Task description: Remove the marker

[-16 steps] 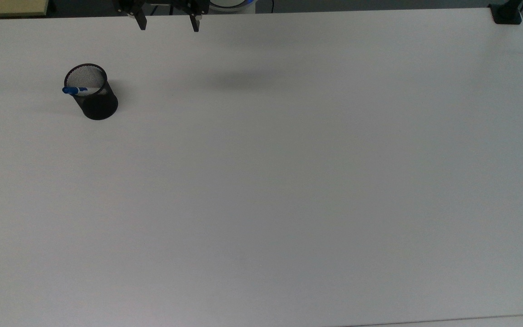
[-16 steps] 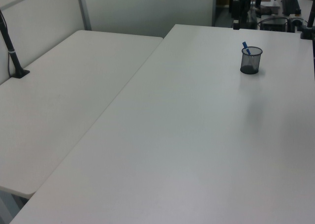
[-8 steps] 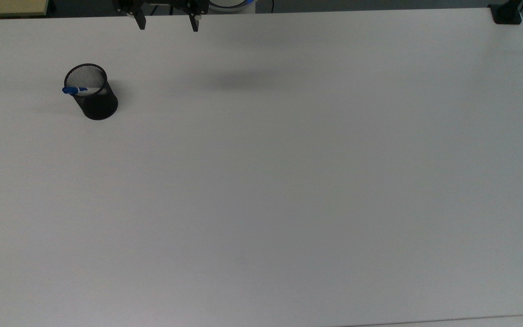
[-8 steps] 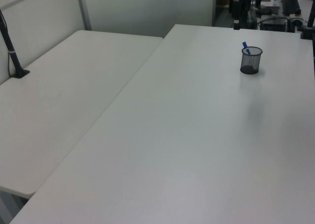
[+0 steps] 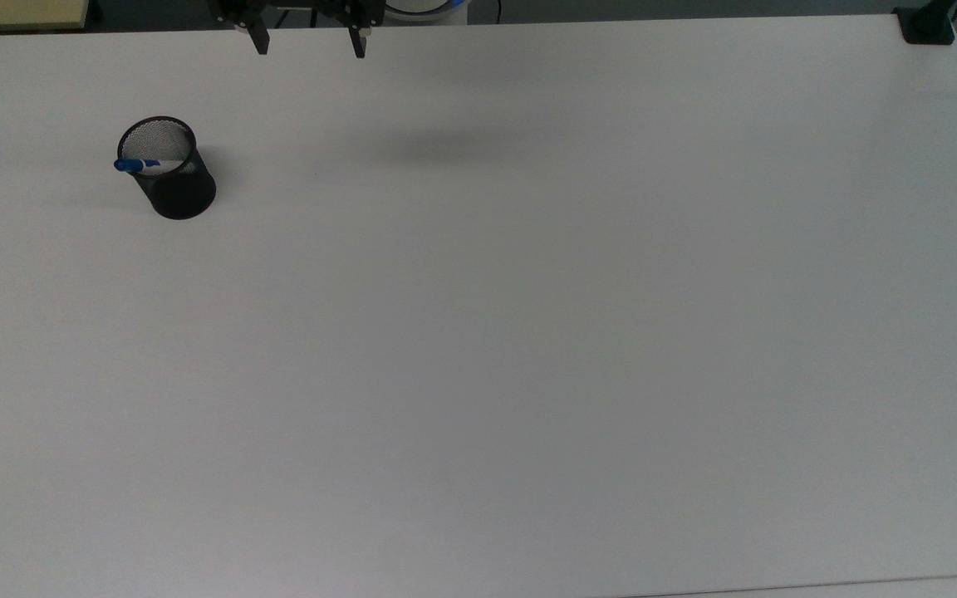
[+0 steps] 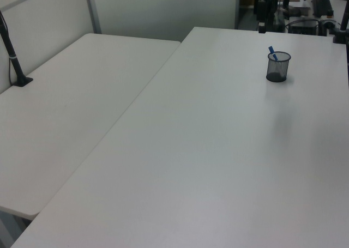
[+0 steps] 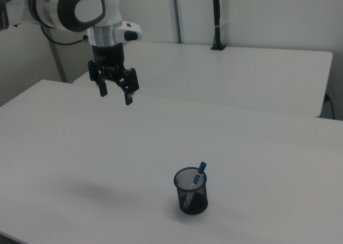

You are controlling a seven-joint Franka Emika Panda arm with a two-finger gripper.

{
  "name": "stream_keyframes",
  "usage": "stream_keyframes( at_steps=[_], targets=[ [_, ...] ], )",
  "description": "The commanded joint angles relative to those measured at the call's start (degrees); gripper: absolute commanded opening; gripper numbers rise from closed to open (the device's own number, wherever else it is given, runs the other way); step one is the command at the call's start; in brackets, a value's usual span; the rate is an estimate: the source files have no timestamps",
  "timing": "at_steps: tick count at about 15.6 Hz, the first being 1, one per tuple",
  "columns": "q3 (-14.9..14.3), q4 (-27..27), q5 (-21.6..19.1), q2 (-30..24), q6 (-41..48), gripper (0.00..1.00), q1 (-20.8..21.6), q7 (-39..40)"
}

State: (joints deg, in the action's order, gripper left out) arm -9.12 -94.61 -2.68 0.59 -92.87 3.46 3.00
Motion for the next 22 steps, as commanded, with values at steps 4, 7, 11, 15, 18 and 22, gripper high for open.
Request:
stream_keyframes(
  at_steps=[4, 7, 11, 15, 18, 22],
  targets=[
    [-0.10, -0.14, 3.47, -0.95, 1.81, 1.00, 0.32, -0.54],
    [-0.89, -0.31, 4.96, -0.60, 1.11, 1.00, -0.12, -0.10],
    [-4.49, -0.49, 6.02, 1.07, -3.19, 1.00, -0.03, 2.71],
    [-7.83, -0.58, 6.02, 4.32, -4.34, 1.00, -0.03, 7.80],
    [-10.03, -0.75, 5.67, 5.73, -4.34, 1.00, -0.03, 10.80],
    [-11.53, -2.15, 5.67, 7.93, -8.46, 0.92, -0.21, 11.59]
  ],
)
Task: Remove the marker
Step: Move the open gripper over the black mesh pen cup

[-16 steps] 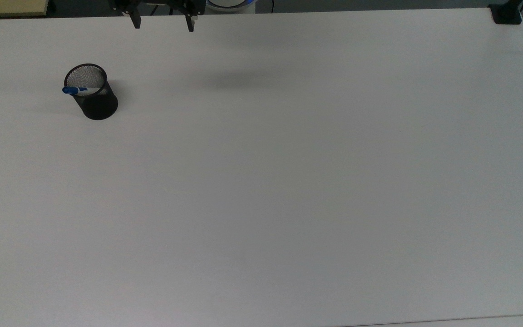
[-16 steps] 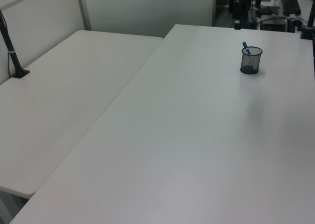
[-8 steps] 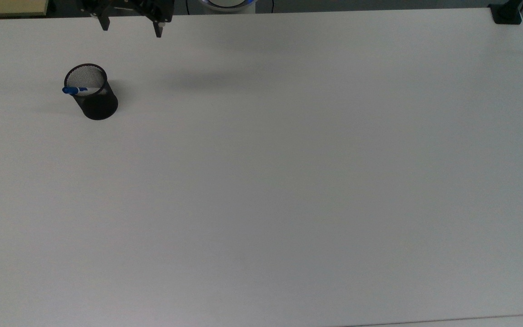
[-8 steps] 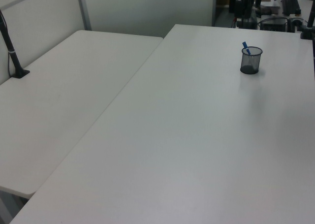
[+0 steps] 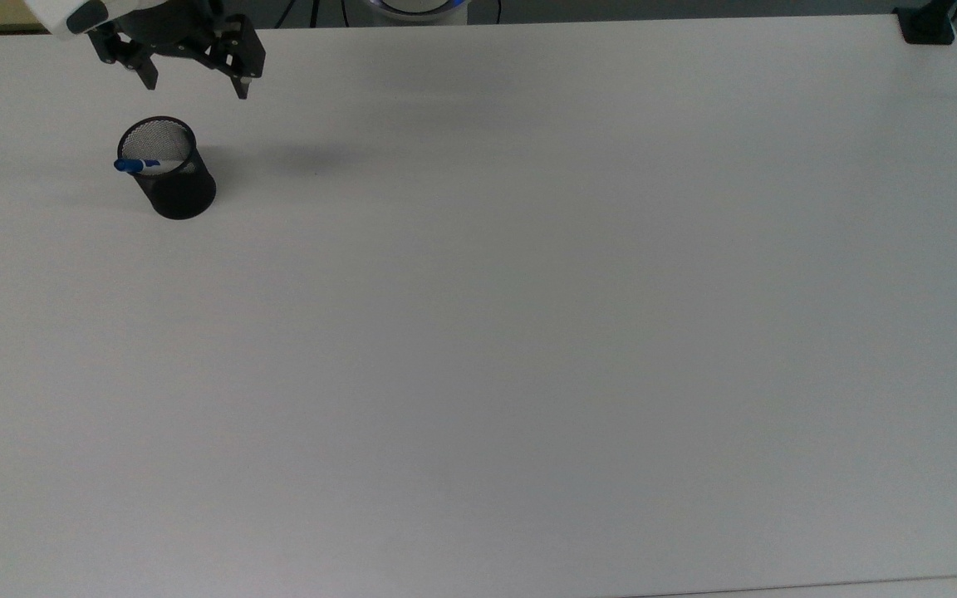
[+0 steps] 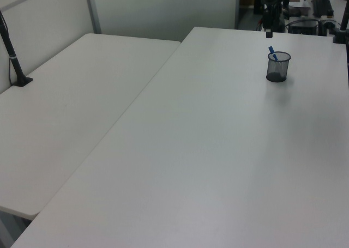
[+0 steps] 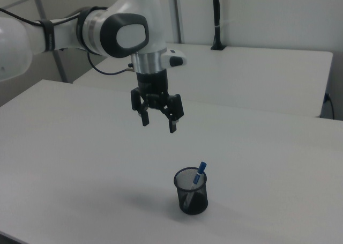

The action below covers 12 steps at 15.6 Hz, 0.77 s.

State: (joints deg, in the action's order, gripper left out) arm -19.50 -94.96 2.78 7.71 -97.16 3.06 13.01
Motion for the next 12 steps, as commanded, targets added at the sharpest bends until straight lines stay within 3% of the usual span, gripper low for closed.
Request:
stream_keyframes(
  at_steps=[1, 8, 12],
  targets=[
    [-1.42, -1.90, 0.21, 1.59, -5.48, 0.90, 0.11, 1.50],
    [-2.74, -1.72, -0.06, 6.78, -11.11, 0.87, -0.07, 1.15],
    [-4.75, -1.90, 0.21, 8.72, -13.83, 0.77, -0.86, 2.63]
  ],
)
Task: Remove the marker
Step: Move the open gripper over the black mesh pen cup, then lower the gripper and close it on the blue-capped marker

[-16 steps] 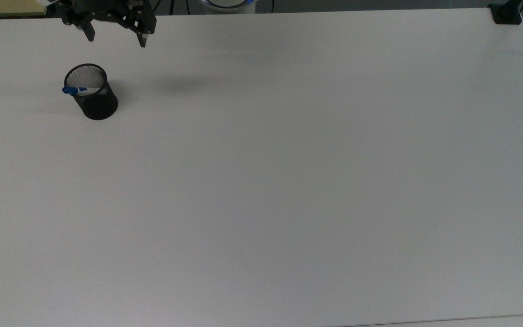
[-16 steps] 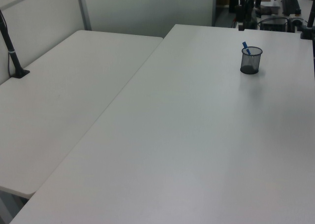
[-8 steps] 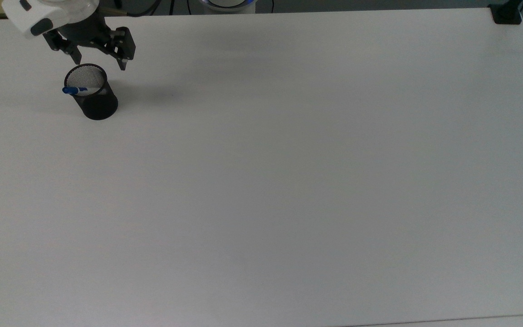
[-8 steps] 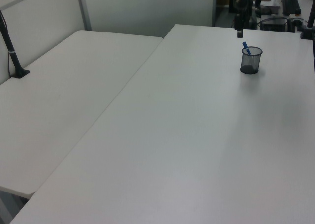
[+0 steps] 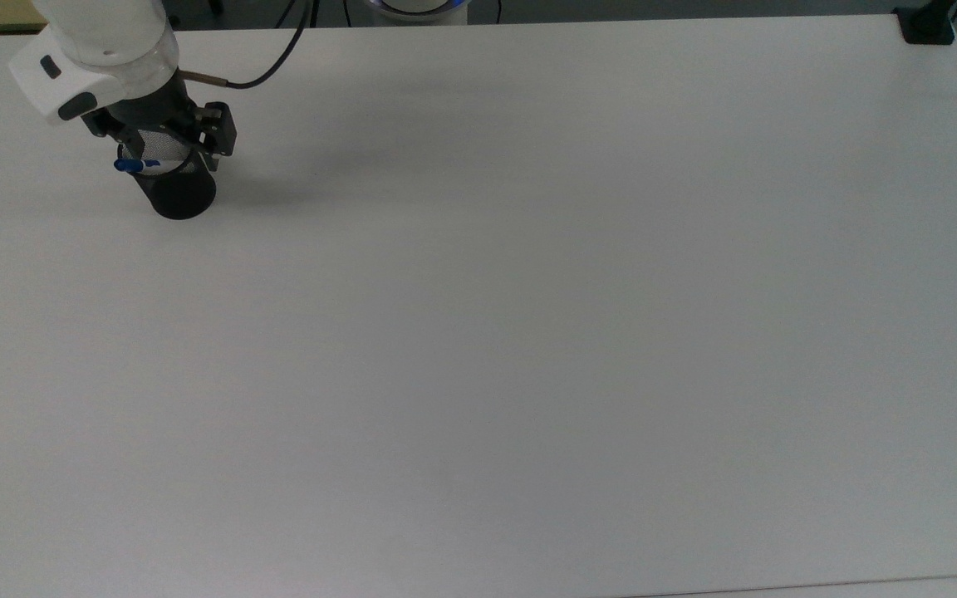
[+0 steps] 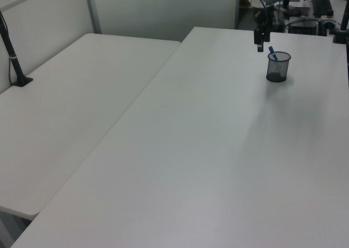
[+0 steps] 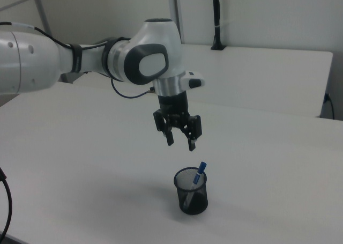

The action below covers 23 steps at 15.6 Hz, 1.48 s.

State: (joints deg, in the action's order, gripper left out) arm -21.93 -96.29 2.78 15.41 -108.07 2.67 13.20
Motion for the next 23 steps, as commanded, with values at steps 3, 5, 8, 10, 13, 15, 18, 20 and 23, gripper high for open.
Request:
stream_keyframes(
  at_steps=[3, 5, 8, 10, 13, 15, 18, 20, 23],
  targets=[
    [-4.34, -0.65, -0.14, 1.46, -3.37, 0.71, -0.56, 5.78],
    [-5.05, -0.74, -0.14, 1.46, -3.29, 0.69, -0.56, 6.83],
    [-5.14, -1.62, -0.14, 2.60, -3.64, 0.68, -0.74, 7.54],
    [-5.05, -1.79, -0.40, 3.39, -5.21, 0.66, -0.74, 7.45],
    [-5.14, -1.62, -1.46, 4.63, -6.09, 0.63, -0.65, 7.02],
    [-5.14, -1.62, -1.98, 4.72, -6.71, 0.56, -0.65, 6.93],
    [-5.14, -1.53, -2.43, 4.72, -6.71, 0.45, -0.74, 7.01],
    [-5.14, -1.44, -2.51, 4.63, -6.63, 0.34, -0.74, 7.19],
    [-5.40, -1.35, -2.60, 4.28, -6.54, 0.22, -0.83, 7.28]
  ],
)
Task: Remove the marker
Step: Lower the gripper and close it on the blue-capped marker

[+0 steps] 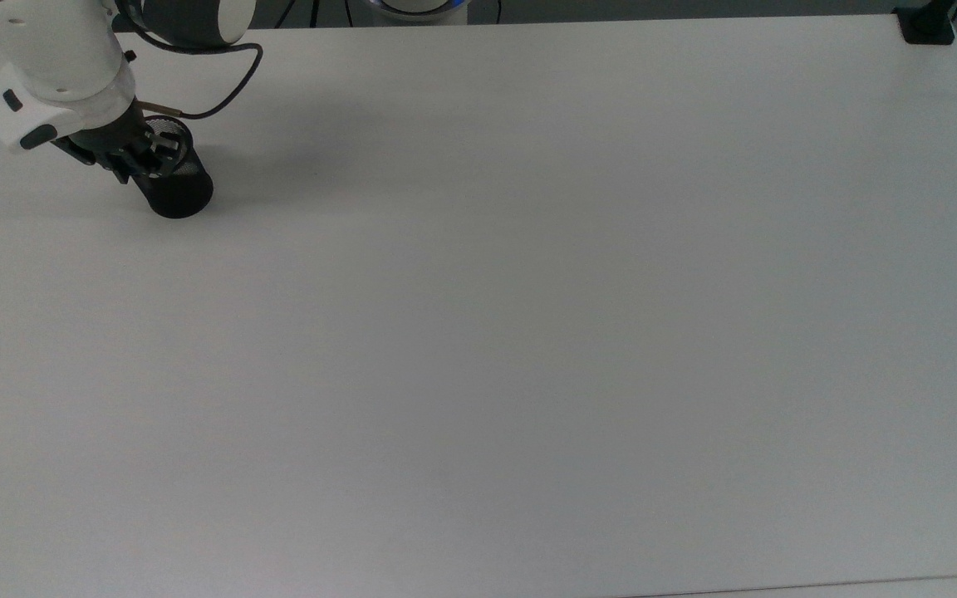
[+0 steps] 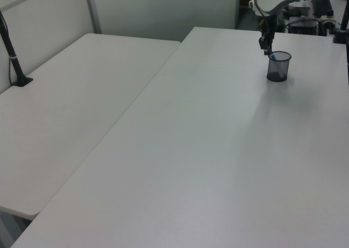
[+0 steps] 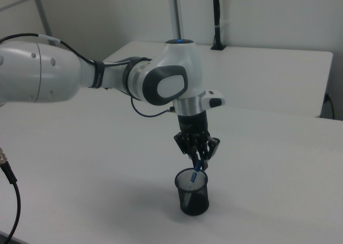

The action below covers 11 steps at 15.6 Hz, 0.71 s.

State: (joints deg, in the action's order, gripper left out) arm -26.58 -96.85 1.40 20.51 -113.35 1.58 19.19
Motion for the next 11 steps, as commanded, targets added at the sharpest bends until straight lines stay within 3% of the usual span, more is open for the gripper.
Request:
stream_keyframes(
  at_steps=[1, 11],
  targets=[
    [-0.84, -0.79, -1.40, -0.99, -1.09, 0.22, 0.27, 1.38],
    [-1.36, -0.62, -3.06, -4.24, -0.47, 0.18, 0.09, 1.82]
  ],
)
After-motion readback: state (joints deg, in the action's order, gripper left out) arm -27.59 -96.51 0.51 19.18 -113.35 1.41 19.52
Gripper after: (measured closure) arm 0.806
